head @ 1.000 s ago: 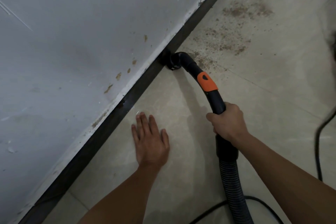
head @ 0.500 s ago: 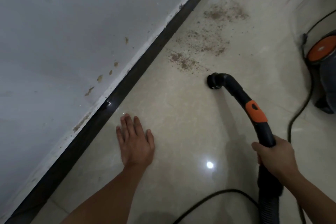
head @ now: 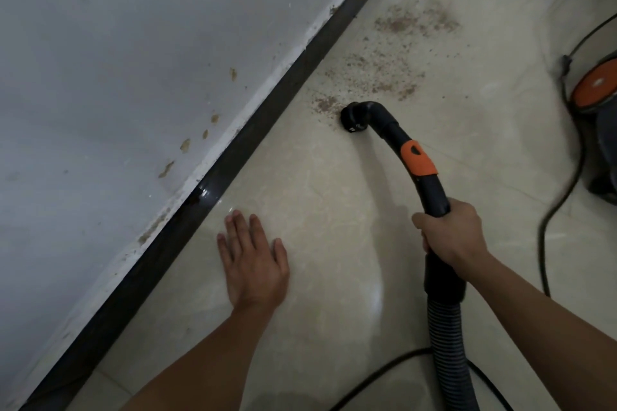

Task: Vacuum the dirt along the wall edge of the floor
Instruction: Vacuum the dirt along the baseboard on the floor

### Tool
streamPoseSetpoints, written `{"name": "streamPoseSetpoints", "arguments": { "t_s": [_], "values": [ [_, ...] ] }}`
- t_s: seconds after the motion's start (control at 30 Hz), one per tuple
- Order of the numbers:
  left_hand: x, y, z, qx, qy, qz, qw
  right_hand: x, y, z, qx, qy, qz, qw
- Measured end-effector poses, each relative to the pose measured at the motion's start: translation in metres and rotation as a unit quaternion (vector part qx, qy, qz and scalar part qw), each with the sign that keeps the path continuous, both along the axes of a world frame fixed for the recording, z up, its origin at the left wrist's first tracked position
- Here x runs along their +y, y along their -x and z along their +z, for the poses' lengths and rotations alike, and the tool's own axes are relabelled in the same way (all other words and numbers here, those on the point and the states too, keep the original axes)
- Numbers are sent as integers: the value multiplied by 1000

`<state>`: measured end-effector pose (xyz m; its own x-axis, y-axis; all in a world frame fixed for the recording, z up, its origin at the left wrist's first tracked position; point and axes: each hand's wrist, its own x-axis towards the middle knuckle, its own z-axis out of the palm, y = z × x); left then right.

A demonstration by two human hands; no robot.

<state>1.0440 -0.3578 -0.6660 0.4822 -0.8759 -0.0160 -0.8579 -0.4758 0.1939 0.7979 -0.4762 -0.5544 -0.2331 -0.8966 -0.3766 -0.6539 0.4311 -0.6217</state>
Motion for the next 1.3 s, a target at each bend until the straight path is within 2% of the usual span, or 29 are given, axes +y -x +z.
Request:
{"name": "streamPoseSetpoints", "arguments": {
  "t_s": [0.3,0.6,0.77,1.0,1.3],
  "values": [
    [0,-1,0,-1,-11,-4,1000,-31,-33,-1,-10,7,13,1000],
    [0,0,1,-8,-23,-7,1000,-64,-71,3,-27,-7,71,997],
    [0,1,1,-3,-21,-7,1000,-51,-39,16,27,-14,93,995],
    [-1,0,2,7,-18,-6,1000,5,54,25,82,-22,-20,996],
    [0,-1,2,12,-20,-6,1000,17,-2,5,29,-3,73,997]
  ]
}}
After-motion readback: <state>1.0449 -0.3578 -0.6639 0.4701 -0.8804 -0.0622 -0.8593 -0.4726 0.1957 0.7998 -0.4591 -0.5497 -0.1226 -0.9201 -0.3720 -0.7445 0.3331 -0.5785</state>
